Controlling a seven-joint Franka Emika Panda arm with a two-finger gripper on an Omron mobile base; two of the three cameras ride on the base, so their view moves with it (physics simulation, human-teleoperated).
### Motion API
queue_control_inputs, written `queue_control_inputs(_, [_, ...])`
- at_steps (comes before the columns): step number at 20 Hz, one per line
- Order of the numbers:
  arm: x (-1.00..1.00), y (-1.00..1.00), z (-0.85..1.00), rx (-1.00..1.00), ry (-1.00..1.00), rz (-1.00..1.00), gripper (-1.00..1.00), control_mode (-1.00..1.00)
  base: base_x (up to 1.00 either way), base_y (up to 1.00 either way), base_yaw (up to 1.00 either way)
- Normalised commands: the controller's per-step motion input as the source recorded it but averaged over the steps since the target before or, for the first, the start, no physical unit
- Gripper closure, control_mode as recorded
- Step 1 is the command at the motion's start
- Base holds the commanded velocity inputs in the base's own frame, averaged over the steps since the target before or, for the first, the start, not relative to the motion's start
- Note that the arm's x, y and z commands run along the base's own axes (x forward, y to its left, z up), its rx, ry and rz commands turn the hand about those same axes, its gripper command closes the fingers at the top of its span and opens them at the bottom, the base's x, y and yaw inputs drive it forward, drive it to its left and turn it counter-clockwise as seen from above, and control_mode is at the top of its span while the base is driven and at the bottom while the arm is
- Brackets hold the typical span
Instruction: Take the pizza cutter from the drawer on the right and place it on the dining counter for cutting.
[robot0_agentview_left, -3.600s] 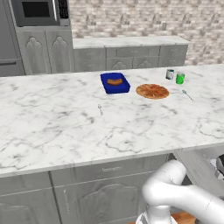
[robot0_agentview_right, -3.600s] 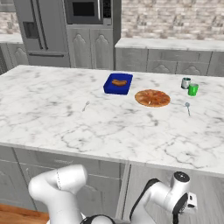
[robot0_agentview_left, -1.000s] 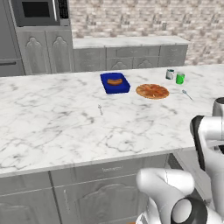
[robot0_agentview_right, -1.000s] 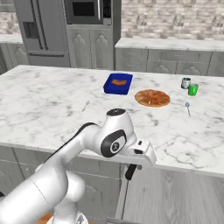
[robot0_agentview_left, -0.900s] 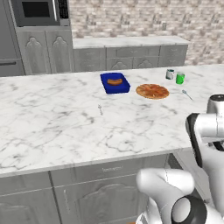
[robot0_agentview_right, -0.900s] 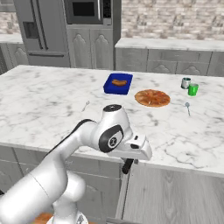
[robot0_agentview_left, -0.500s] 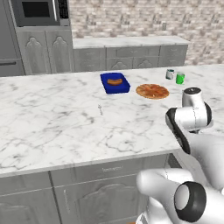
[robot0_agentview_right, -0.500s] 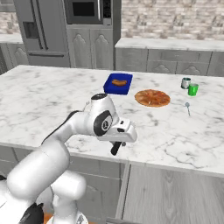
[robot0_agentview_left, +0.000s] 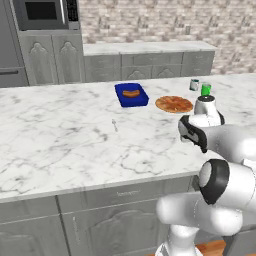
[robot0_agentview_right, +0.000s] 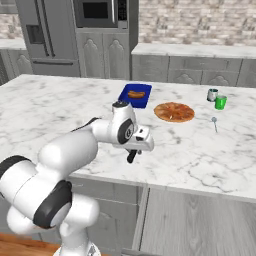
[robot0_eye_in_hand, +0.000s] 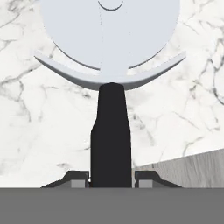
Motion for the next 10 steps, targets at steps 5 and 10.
queue_control_inputs(5, [0.82,0.06,-0.39,0.11,-0.11,0.11,1.0,-1.0,0.0,0.0,0.0])
queue_control_inputs(10, [0.52,0.51,-0.64,-0.02,0.0,0.02,1.0,-1.0,0.0,0.0,0.0])
